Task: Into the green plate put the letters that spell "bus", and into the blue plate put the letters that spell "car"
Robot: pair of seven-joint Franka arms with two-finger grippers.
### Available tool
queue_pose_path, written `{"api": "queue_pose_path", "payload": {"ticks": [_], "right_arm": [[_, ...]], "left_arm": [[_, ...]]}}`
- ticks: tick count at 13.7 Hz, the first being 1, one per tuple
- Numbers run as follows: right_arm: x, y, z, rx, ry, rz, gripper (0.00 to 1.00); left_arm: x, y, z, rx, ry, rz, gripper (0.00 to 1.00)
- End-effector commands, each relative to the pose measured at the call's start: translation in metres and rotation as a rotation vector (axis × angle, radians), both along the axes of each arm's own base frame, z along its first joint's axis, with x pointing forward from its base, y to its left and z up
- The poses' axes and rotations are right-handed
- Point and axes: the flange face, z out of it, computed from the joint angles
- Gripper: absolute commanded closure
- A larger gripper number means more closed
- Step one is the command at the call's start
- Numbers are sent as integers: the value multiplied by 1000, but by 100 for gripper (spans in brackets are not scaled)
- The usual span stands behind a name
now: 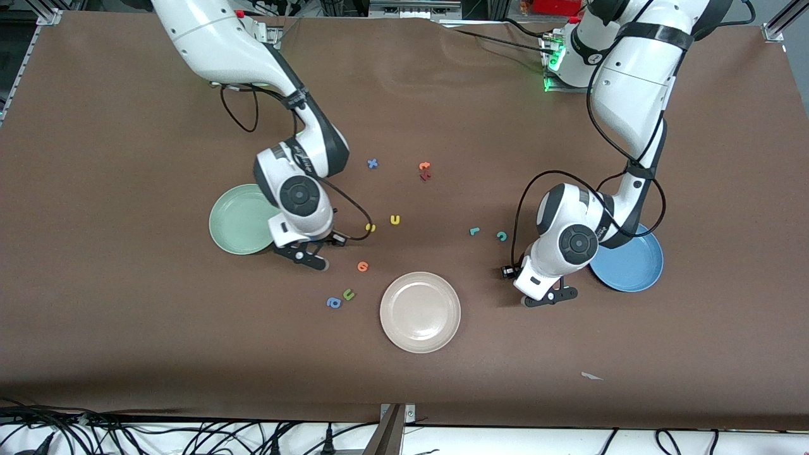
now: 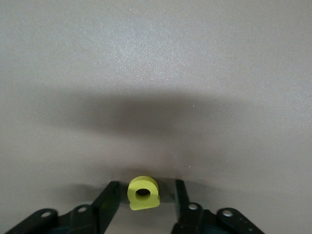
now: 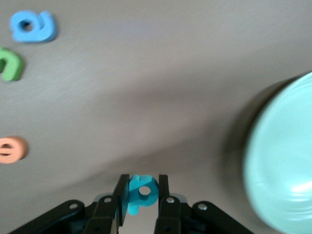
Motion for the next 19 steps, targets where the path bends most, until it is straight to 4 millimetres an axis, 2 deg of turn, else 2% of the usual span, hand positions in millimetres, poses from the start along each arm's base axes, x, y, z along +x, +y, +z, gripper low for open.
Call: {"api": "queue_pose_path", "payload": {"ticks": [1, 4, 6, 7, 8, 9, 11, 12, 13, 14, 16, 19], "right_arm": [[1, -46, 17, -30, 104, 58, 92], [3, -130, -13, -66, 190, 114, 92], [2, -156, -28, -66, 210, 132, 90], [3, -164, -29, -64, 213, 120, 67], [2, -164, -29, -63, 219, 116, 5], [3, -164, -28, -63, 220, 117, 0], [2, -156, -16, -58, 224, 111, 0], [2, -145, -5, -22, 219, 88, 0], [1, -128, 8, 27, 207, 50, 0], [1, -117, 16, 49, 196, 20, 0], [0, -82, 29, 82, 160, -64, 0], [-6, -28, 29, 99, 69, -210, 1]], "left_arm": [[-2, 1, -5, -8, 5, 9, 61], [-2, 1, -4, -8, 4, 9, 69], [-2, 1, -4, -8, 5, 5, 73], [-2, 1, -3, -8, 6, 3, 75], [0, 1, 1, -6, 4, -1, 78], [3, 3, 7, 0, -1, -3, 80], [6, 15, 23, 8, 17, -30, 83], [9, 28, 34, 7, 28, -51, 83], [12, 46, 48, 3, 38, -79, 83], [14, 63, 59, 0, 50, -109, 83], [16, 103, 74, -10, 84, -164, 83], [16, 164, 80, 46, 133, -246, 83]]}}
